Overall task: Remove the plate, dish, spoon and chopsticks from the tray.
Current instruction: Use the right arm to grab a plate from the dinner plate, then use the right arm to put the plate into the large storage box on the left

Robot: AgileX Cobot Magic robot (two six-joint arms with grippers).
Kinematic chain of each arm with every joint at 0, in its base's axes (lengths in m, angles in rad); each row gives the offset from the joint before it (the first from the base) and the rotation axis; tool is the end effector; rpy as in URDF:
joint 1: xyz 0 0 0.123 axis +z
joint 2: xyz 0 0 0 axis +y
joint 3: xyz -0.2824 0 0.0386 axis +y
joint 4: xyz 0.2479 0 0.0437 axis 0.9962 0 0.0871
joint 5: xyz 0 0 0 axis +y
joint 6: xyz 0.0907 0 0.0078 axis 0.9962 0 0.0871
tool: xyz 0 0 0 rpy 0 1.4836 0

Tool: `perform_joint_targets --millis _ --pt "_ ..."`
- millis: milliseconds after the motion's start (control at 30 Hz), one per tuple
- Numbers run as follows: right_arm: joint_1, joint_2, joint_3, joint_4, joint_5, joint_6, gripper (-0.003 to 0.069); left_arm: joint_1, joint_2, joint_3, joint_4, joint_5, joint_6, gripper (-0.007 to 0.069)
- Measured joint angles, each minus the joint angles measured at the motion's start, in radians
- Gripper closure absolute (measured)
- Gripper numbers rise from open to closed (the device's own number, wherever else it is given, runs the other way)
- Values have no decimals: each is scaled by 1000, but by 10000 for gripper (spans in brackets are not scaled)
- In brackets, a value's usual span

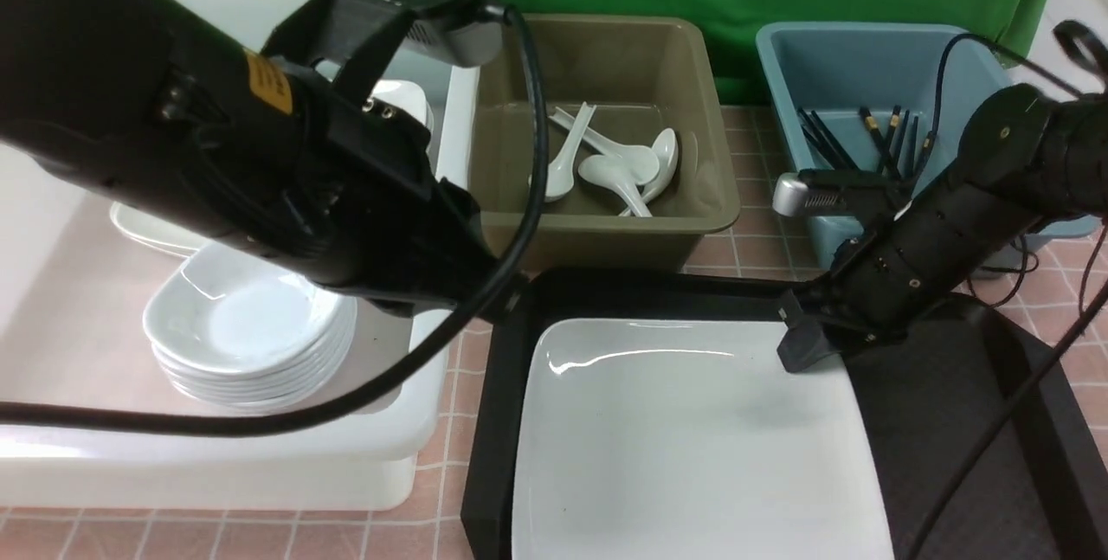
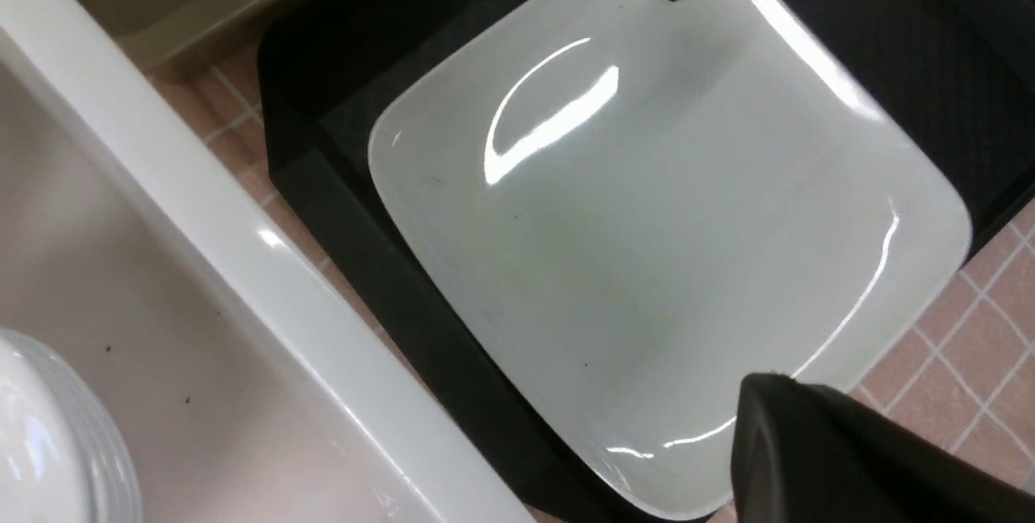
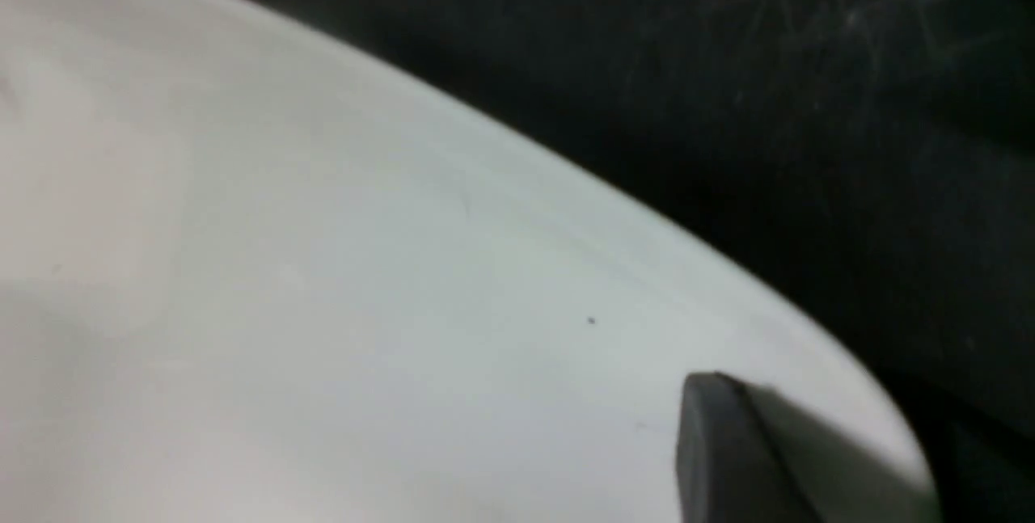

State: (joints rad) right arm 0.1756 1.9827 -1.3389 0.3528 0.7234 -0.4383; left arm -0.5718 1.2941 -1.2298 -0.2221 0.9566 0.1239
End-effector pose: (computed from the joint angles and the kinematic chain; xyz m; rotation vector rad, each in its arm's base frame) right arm 0.3911 0.0906 0.1684 -0.5326 2.7523 0.3263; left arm 0.2133 -0.1568 0.3615 0.7813 2.4087 -0.4625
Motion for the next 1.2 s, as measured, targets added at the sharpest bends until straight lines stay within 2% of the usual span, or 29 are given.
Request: perform_joint_targets --millis 33,133,267,400,500,533,633,800,833,933,967,1067,1200 --pt "0 -6 0 1 3 0 406 0 0 0 4 0 -1 627" --pt "4 -134 0 6 60 0 507 1 0 0 90 1 -66 627" --pt "12 -280 -7 29 84 8 579 28 -1 0 163 4 -139 627" --pt "12 -360 -48 3 96 7 580 97 -5 0 172 4 -156 627" --pt "12 -400 -139 -22 135 8 579 207 -19 0 169 4 -145 627" --pt "12 -400 -139 -22 138 8 579 213 -21 0 169 4 -143 627" --pt "12 -399 -269 15 163 9 579 330 -39 0 167 5 -124 627" --pt "12 -351 -485 153 139 7 579 509 -62 0 140 5 -106 627" --pt "12 -347 -495 160 136 7 579 517 -63 0 140 5 -106 627" --pt "19 -259 -661 295 96 11 579 652 -75 0 85 20 -89 627" --pt "19 -254 -670 302 89 11 579 658 -75 0 75 22 -83 627" --pt "64 -145 -801 383 12 18 579 760 -86 0 -35 35 -28 627" --pt "152 -15 -886 406 -105 39 579 827 -108 0 -111 37 12 627"
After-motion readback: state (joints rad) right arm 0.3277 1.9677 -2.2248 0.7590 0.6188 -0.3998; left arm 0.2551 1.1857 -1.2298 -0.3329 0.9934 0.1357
